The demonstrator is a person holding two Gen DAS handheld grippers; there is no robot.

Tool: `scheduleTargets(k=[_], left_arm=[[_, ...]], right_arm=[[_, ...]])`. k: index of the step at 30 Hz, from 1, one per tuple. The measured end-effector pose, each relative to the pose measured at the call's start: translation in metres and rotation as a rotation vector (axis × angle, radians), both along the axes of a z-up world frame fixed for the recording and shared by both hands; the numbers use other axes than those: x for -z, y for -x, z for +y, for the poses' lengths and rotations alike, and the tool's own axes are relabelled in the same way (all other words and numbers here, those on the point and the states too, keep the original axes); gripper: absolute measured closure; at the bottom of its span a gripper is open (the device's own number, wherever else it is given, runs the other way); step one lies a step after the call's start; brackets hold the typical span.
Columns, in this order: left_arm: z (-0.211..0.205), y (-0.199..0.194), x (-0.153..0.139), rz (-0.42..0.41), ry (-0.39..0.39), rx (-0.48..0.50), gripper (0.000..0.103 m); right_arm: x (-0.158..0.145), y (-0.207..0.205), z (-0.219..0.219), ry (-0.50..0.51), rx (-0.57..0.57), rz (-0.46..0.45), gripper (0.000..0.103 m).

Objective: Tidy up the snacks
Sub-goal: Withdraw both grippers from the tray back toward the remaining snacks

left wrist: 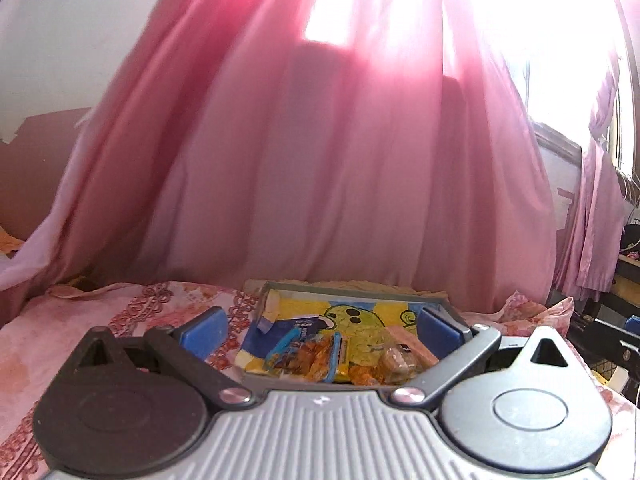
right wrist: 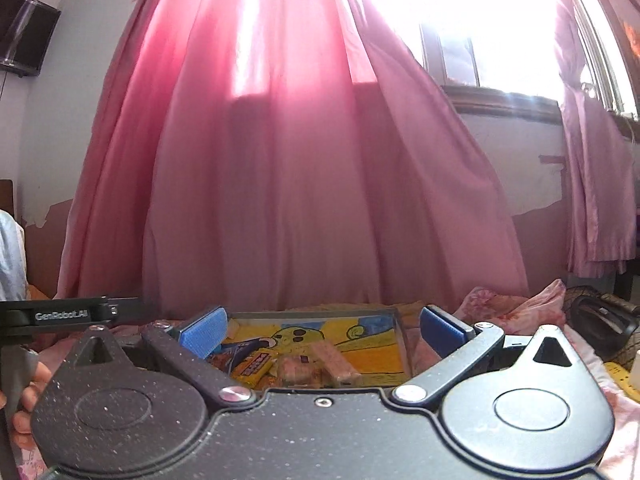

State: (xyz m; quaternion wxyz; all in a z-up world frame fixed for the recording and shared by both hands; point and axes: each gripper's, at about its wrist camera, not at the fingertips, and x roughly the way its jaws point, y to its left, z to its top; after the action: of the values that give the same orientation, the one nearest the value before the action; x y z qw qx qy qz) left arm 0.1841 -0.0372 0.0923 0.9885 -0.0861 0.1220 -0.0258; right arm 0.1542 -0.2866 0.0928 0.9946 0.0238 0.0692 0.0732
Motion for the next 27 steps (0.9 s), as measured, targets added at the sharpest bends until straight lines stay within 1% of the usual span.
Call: scheduleTargets(k=[5, 8, 10, 18, 24, 27], left_arm=[[0.004, 0.036, 0.002, -0.003, -0.021, -0.017, 0.000], [0.005, 0.052, 0.007, 0.017, -0.023, -0.024, 0.000], [0.007, 0.063, 0.013, 0.030, -0.026, -0.031, 0.000], [0.015, 0.097, 0.039, 0.070, -0.058, -0.058, 0.000], [0.018, 0.112, 0.066, 0.116, -0.077, -0.053, 0.000], [0.016, 0.114, 0.081, 0.164, -0.091, -0.023, 0.000]], right_arm=[[0.005, 0.026, 0.002, -0.003, -0.001, -0.007, 0.001], [0.015, 0.045, 0.006, -0.017, 0.008, -0.002, 0.001], [0.022, 0.057, 0.008, -0.027, 0.002, 0.016, 0.001], [0.051, 0.093, 0.017, -0.015, 0.015, 0.076, 0.001], [0.075, 0.103, 0.022, -0.001, 0.020, 0.150, 0.001], [0.085, 0.106, 0.025, 0.003, 0.023, 0.184, 0.001]])
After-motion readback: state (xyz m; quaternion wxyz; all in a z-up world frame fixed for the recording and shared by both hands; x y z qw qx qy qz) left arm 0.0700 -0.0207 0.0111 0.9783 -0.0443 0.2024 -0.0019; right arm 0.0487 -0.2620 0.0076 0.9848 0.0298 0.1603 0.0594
